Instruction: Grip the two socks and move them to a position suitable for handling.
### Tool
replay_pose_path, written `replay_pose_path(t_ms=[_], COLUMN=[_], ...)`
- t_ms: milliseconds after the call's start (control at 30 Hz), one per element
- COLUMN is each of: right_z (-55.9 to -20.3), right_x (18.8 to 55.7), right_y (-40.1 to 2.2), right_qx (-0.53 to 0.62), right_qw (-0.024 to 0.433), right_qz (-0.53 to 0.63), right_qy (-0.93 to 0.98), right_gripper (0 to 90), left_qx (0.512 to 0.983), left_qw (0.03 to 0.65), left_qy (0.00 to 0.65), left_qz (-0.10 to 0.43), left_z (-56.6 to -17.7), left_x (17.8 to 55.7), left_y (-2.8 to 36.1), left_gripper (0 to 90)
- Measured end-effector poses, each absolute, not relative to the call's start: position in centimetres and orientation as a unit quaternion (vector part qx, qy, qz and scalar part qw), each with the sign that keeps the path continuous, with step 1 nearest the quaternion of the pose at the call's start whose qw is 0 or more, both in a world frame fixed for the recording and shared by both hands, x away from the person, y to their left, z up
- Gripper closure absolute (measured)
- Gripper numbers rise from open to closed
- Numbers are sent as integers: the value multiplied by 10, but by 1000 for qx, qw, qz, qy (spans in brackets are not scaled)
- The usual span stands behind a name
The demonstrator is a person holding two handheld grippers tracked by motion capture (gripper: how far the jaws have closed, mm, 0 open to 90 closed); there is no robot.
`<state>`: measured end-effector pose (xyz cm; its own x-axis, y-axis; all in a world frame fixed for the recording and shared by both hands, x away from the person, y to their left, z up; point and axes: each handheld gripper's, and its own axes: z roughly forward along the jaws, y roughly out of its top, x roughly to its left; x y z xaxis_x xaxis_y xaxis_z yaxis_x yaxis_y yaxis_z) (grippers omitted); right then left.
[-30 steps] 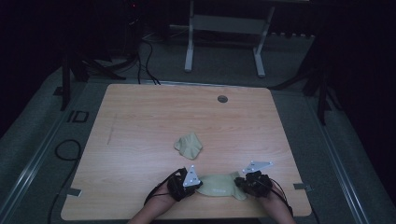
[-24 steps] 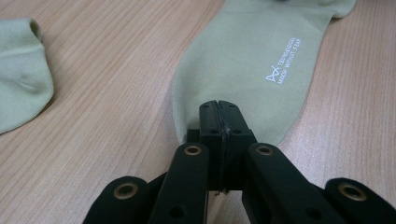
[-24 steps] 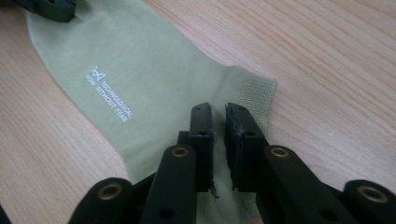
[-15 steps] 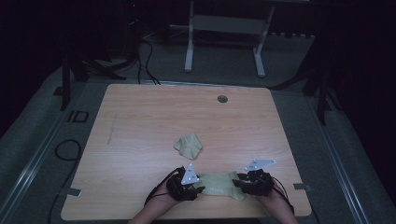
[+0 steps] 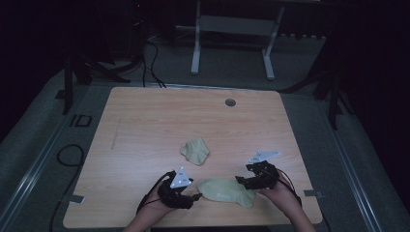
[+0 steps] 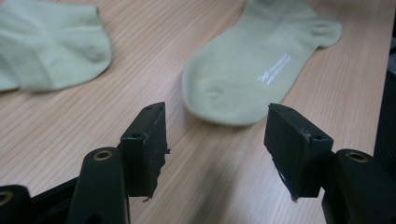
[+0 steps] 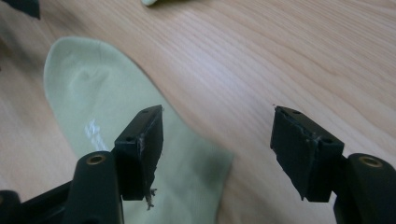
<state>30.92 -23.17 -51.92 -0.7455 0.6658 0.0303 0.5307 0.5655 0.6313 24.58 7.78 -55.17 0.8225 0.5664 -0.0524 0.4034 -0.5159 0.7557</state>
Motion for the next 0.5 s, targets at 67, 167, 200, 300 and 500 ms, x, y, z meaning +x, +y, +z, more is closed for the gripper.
replay_pose_path(t_ms=[67, 167, 200, 300, 500], right_z=[-520, -518, -517, -514, -507], right_x=[316, 326, 329, 338, 354], right_y=[-224, -213, -210, -198, -167], right_qx=[338, 332, 330, 324, 308], right_qw=[109, 109, 109, 107, 112], right_qz=[315, 310, 310, 308, 302], right_qy=[881, 884, 885, 888, 895], right_gripper=[343, 344, 344, 345, 347], left_qx=[863, 861, 861, 857, 854], left_qw=[403, 404, 402, 405, 407], left_qy=[287, 294, 295, 303, 310], left_qz=[98, 97, 96, 93, 93], left_z=[-554, -556, -557, -559, -561], left_x=[244, 242, 242, 242, 240], left_y=[83, 89, 91, 96, 103], left_gripper=[408, 409, 409, 409, 425])
